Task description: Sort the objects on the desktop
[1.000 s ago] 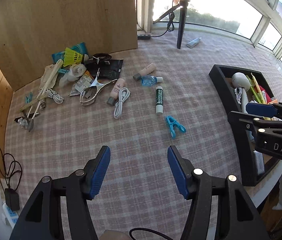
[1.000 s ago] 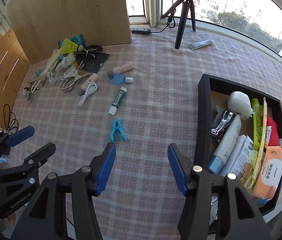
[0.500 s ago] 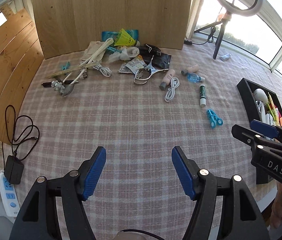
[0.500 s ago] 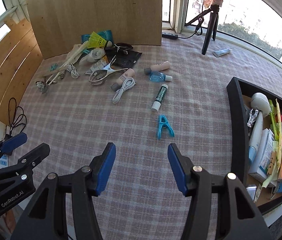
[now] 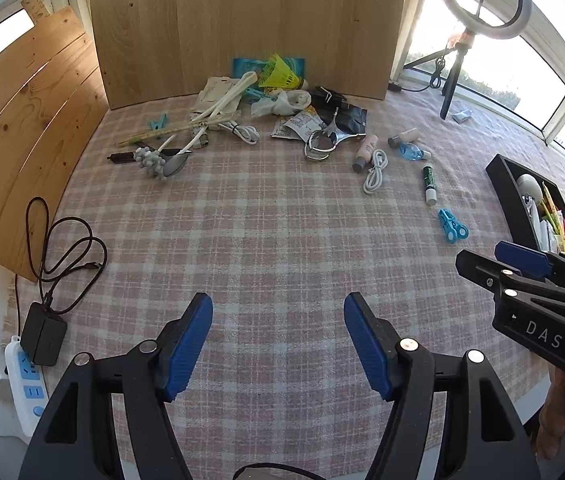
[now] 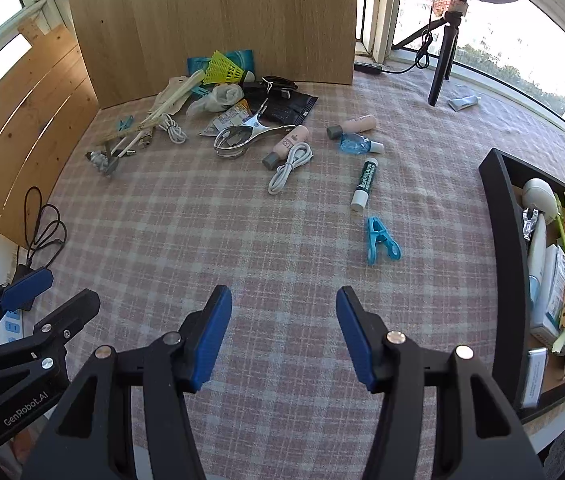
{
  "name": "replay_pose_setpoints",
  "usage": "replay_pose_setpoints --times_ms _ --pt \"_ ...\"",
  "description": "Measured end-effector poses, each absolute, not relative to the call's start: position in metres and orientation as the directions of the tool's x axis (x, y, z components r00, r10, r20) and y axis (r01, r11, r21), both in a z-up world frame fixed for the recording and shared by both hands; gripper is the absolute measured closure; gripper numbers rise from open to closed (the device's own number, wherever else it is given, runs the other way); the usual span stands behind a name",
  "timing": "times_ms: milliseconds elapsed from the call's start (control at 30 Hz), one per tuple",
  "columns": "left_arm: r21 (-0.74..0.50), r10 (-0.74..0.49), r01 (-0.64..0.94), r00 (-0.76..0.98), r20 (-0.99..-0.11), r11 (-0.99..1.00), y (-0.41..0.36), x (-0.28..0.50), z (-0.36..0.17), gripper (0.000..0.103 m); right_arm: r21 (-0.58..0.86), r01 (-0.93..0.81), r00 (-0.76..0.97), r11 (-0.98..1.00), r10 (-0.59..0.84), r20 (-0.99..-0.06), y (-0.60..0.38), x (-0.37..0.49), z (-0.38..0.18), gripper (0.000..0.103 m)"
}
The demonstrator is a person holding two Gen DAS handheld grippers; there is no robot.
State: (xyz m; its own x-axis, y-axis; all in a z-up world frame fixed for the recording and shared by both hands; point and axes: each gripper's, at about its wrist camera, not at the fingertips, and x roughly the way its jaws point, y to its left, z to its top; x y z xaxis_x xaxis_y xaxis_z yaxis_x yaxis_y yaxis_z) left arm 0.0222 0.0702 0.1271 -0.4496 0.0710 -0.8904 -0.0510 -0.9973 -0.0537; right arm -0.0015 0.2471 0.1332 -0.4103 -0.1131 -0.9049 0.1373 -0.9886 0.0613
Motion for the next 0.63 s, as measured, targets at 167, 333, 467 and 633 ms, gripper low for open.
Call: replay_pose_setpoints --times_ms 167,333,467,633 --pt "-0.049 0.071 -0.06 -0.457 -0.887 -0.997 0.0682 0.0223 0.1297 0.037 0.058 0.132 -0.406 -0.99 -0.108 -0.908 0.2441 0.0009 0.1299 0.049" --pt "-0.05 0.076 -0.068 -0.469 -0.88 -0.996 0.0677 0.0221 0.1319 0.037 0.062 0.119 -0.414 -0.991 -0.106 -0.904 0.2449 0.001 0.1327 0.049" --pt "-0.048 0.075 -0.069 -0.472 -0.878 -0.996 0.069 0.022 0.1309 0.037 0.063 0.117 -0.416 -0.991 -0.106 -0.903 0.2452 0.0012 0.133 0.049" --pt "-0.059 0.09 -0.083 -0.463 -0.882 -0.995 0.0732 0.0232 0.1277 0.034 0.062 0.111 -0.406 -0.992 -0.102 -0.908 0.247 0.0018 0.1289 0.049"
